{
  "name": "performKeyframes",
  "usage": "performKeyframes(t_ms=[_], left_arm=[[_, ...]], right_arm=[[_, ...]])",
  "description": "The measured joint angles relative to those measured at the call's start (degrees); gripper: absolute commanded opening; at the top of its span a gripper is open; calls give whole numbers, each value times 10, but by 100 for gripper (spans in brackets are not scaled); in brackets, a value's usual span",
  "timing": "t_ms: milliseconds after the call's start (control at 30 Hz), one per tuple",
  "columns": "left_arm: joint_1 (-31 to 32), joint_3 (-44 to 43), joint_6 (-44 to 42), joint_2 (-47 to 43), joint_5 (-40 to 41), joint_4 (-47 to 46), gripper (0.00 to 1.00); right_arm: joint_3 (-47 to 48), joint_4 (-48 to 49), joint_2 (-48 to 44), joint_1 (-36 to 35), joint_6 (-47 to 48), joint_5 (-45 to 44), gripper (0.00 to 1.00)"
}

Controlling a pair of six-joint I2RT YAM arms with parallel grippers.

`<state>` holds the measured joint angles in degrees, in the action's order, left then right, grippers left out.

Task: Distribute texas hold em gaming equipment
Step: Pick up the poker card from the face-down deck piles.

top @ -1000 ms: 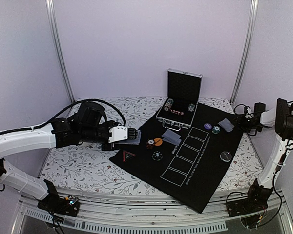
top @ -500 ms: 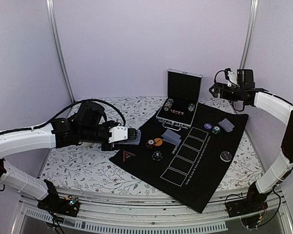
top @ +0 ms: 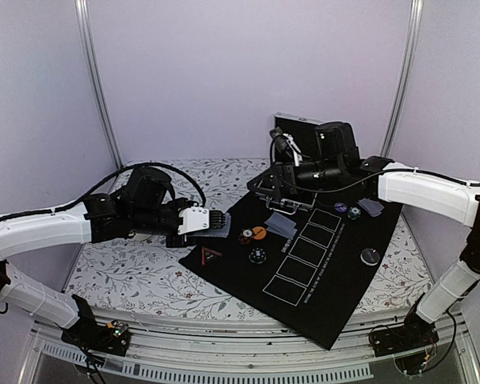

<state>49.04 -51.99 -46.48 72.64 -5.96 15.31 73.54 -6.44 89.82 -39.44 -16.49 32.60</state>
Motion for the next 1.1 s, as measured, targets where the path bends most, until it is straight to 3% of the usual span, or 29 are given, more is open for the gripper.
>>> performKeyframes(t_ms=[300, 567, 1100], left_arm=[[0, 0, 0, 0, 0, 0, 49], [0, 0, 0, 0, 0, 0, 49], [0, 0, 0, 0, 4, 1, 49]], right_arm=[[0, 42, 57, -87, -86, 70, 99], [0, 52, 104, -108, -121, 78, 94], [33, -14, 124, -112, -105, 53, 63]])
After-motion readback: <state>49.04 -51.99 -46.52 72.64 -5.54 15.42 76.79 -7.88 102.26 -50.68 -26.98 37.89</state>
